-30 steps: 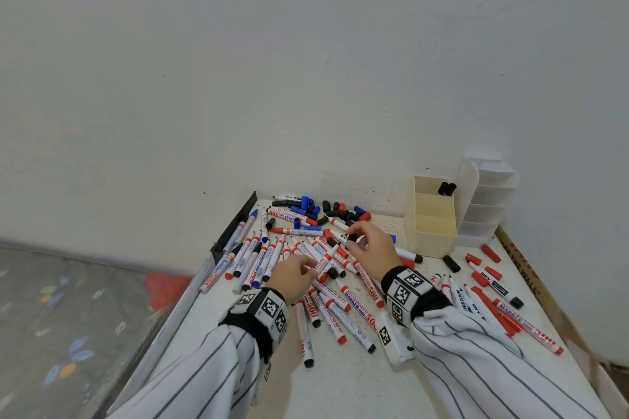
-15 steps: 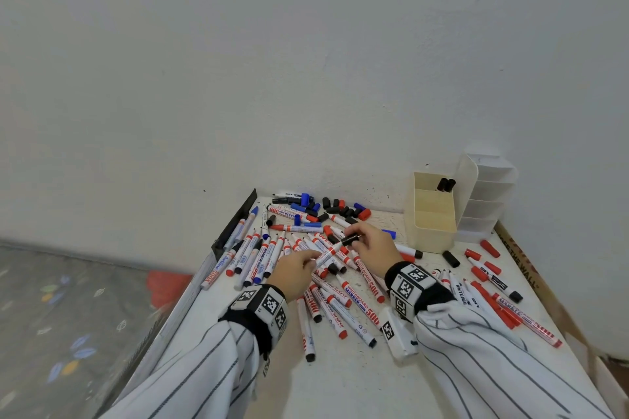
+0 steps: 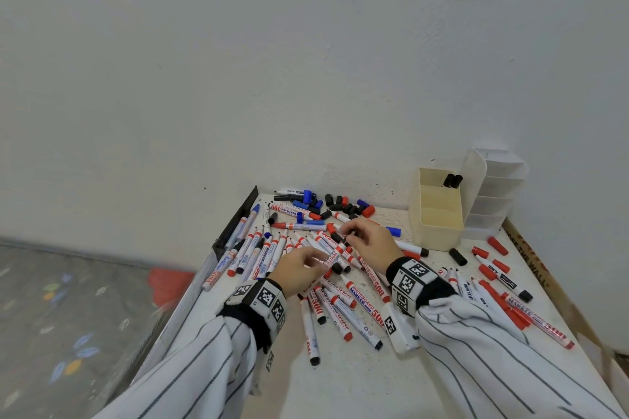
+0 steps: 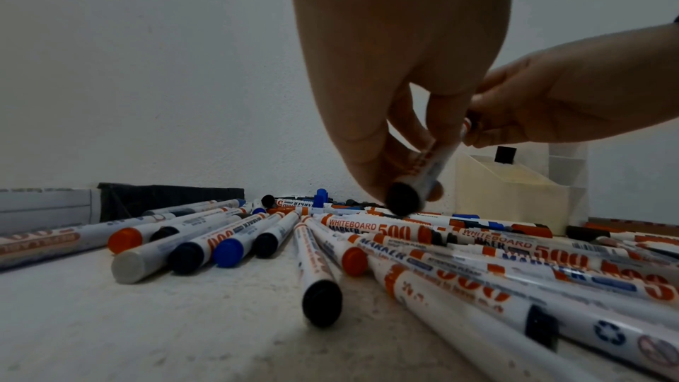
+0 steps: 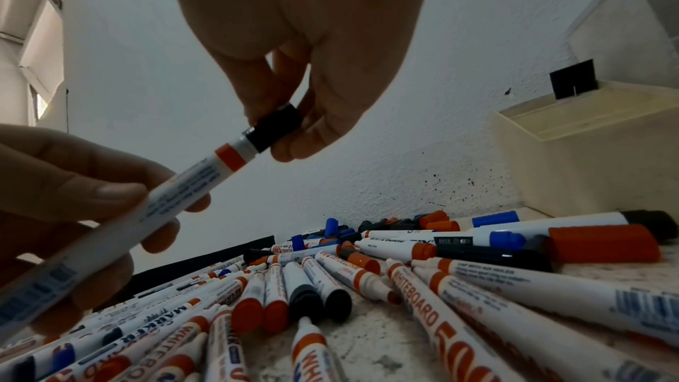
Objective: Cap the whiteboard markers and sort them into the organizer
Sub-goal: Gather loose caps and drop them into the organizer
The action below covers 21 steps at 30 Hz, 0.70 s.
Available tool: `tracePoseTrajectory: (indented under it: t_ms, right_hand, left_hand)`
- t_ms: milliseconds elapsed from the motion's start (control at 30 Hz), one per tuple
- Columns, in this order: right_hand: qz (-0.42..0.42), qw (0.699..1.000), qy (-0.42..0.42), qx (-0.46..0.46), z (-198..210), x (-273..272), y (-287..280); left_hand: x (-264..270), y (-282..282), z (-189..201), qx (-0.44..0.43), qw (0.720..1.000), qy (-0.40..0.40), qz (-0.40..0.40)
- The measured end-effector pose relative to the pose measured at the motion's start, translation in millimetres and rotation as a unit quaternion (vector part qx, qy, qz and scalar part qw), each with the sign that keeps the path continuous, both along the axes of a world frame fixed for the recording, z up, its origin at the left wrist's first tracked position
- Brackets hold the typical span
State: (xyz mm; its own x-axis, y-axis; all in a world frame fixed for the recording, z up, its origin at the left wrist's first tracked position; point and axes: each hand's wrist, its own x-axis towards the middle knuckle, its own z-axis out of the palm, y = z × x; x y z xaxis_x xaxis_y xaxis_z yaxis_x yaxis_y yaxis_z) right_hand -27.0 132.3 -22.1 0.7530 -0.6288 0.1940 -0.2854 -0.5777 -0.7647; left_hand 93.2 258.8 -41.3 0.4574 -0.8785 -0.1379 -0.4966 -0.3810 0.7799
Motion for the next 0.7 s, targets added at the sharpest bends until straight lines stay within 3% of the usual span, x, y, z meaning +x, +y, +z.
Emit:
tracePoseTrajectory:
  t_ms: [133,300,533,700]
  right_hand:
    - [-0.024,0.999,0.009,0.047,0,9,-6]
    - [-0.02,0.992,0.119,0.03,-1,24,-17]
    - [0.003,0.994,0.045,0.101,-1,40,-18]
    - [-0.014,0.995,0.025,0.092,3,46,-14]
  left_hand:
    - [6,-5,0,0.013,1.0,-0.004,-0.015]
    - [12,-9,-1,-0.002,1.0,0.009,0.002]
    - [13,-17,1,-0.049,0.996,-0.073,0.015]
    - [10,-15,-2,-0.099,0.985,-0.123,0.066]
